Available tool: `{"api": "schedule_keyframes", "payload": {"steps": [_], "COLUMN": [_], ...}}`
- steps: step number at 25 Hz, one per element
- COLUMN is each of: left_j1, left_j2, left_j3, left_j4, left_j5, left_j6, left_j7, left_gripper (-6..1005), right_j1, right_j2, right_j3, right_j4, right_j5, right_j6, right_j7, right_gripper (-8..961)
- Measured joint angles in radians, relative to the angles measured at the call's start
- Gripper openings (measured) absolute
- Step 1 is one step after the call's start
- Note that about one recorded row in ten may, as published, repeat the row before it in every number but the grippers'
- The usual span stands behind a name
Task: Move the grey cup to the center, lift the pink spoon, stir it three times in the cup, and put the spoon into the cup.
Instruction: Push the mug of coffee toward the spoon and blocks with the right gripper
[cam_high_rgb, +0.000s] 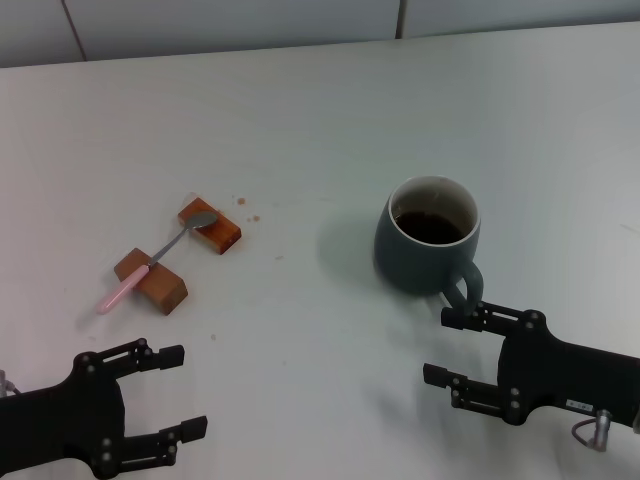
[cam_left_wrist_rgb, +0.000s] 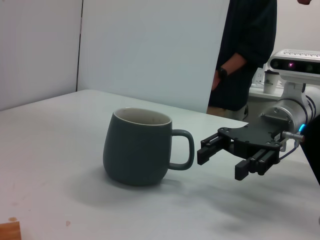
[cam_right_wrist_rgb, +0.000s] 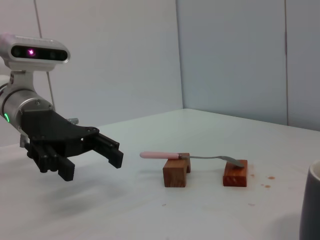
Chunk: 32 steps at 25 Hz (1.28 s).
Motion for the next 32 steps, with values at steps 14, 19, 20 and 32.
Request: {"api": "schedule_keyframes", "payload": {"steps": [14, 19, 20, 32], "left_j1": [0.005, 0.004, 0.000, -0.007], "left_j2": [0.000, -0.001, -0.001, -0.003], "left_j3": [0.002, -0.005, -0.004, -0.001], "left_j4": [0.000, 0.001, 0.001, 0.005], "left_j5": [0.001, 0.001, 0.001, -0.002], "left_j6": [0.002, 0.002, 0.002, 0.002], "left_j7": [0.001, 0.001, 0.001, -0.003], "left_gripper": [794, 792, 791, 786], "right_j1": [-0.007, -0.008, -0.008, -0.004], "right_j2": [0.000, 0.000, 0.000, 0.000], "right_j3": [0.000, 0.000, 0.000, -0.002], "right_j4": [0.002, 0.005, 0.005, 0.012], "right_j5": [-0.006, -0.006, -0.006, -0.004], "right_j6": [-0.010, -0.011, -0.011, -0.012], "right_j7": [0.000, 0.000, 0.000, 0.007], "right_gripper": [690, 681, 679, 468]}}
